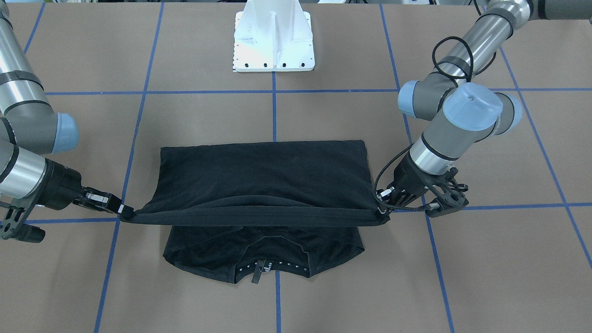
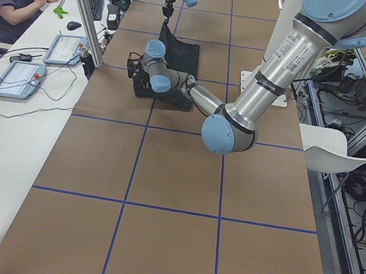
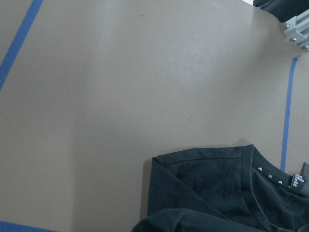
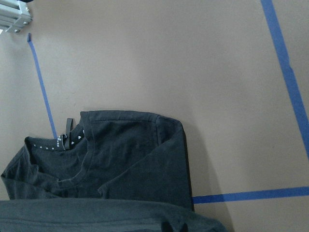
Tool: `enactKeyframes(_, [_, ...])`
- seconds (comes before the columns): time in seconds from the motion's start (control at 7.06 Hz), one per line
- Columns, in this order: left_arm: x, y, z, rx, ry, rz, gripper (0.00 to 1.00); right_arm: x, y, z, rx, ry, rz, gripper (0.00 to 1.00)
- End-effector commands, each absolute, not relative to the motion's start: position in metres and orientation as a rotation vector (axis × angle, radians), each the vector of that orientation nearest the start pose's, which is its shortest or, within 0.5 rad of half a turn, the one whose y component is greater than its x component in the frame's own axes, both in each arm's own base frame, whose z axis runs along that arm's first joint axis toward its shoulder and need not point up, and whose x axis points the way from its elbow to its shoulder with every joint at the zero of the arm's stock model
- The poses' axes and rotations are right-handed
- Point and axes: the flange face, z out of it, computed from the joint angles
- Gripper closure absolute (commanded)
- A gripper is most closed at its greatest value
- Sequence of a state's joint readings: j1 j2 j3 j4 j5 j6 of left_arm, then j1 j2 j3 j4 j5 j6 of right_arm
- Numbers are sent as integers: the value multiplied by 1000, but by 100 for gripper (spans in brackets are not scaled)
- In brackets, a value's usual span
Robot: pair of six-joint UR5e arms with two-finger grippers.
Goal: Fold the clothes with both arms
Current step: 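Lay the hem corners down at the collar edge with both grippers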
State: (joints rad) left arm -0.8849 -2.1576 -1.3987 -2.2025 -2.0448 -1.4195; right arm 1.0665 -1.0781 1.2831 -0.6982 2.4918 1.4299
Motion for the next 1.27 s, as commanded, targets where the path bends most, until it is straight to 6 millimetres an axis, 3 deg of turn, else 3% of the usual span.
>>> enactKeyframes(0.0, [388, -619, 327, 128, 1094, -421, 100, -287, -630, 415, -121, -1254, 328, 100])
enactKeyframes(0.42, [388, -620, 324, 127, 1095, -423, 100, -288, -631, 413, -119, -1256, 329, 100])
enactKeyframes(0.71, [399, -632, 292, 135, 1115, -421, 100, -293, -636, 392, -106, -1274, 316, 100])
enactKeyframes(1.13, [400, -634, 295, 133, 1109, -423, 100, -298, -636, 384, -102, -1280, 306, 100])
